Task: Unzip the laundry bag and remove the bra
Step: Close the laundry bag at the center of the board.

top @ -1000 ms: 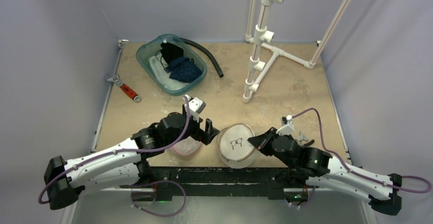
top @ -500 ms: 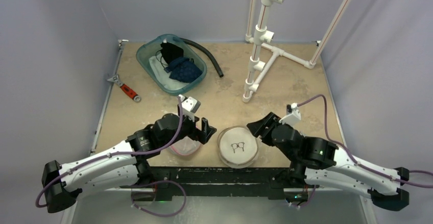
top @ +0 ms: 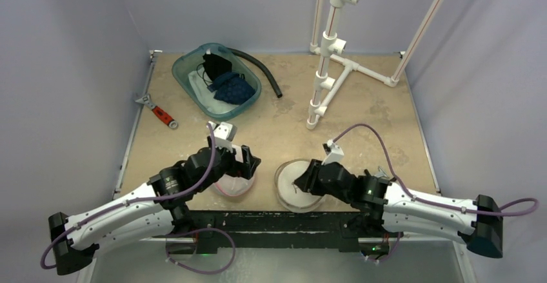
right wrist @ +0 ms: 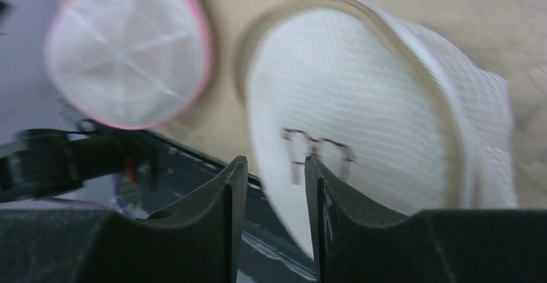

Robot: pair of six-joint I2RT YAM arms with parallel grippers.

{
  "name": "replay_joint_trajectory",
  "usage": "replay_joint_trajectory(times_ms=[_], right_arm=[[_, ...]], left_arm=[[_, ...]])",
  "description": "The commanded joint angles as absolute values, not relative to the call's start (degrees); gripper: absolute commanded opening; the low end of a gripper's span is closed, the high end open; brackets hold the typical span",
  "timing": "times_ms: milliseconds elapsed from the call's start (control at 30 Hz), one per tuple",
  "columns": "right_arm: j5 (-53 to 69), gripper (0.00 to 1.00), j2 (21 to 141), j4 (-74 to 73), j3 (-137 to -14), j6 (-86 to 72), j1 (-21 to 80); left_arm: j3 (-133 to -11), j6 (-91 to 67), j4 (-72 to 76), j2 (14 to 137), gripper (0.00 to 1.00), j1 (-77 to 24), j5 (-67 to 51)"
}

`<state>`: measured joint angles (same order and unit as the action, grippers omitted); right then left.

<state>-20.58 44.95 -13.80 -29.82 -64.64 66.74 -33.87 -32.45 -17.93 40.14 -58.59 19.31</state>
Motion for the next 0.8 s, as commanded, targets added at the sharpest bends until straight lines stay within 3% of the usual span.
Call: replay_joint_trajectory(times_ms=[0,433,633,767], right_arm=[[-19.7,0.41,41.8,-11.4,-23.0,-70.8,66.1],[-17.7,0.49,43.1,-10.1,-17.6,-68.7,59.6],[-22.2,0.51,40.6,-10.7,-30.6,-57.3,60.9],[-16.4,0.51,51.4,-8.5,-40.9,-48.2,63.0]], left_arm=[[-35.4,-37.3,-22.0,37.1,0.91,-58.8,23.7],[-34.1,-39.8,-22.6,38.3,0.91,-58.8,21.6],[-37.6,-39.9,-27.5,36.7,0.91,-58.8,23.9],[-40.4,-40.4,-31.1,34.1,0.91,-58.8,26.3]])
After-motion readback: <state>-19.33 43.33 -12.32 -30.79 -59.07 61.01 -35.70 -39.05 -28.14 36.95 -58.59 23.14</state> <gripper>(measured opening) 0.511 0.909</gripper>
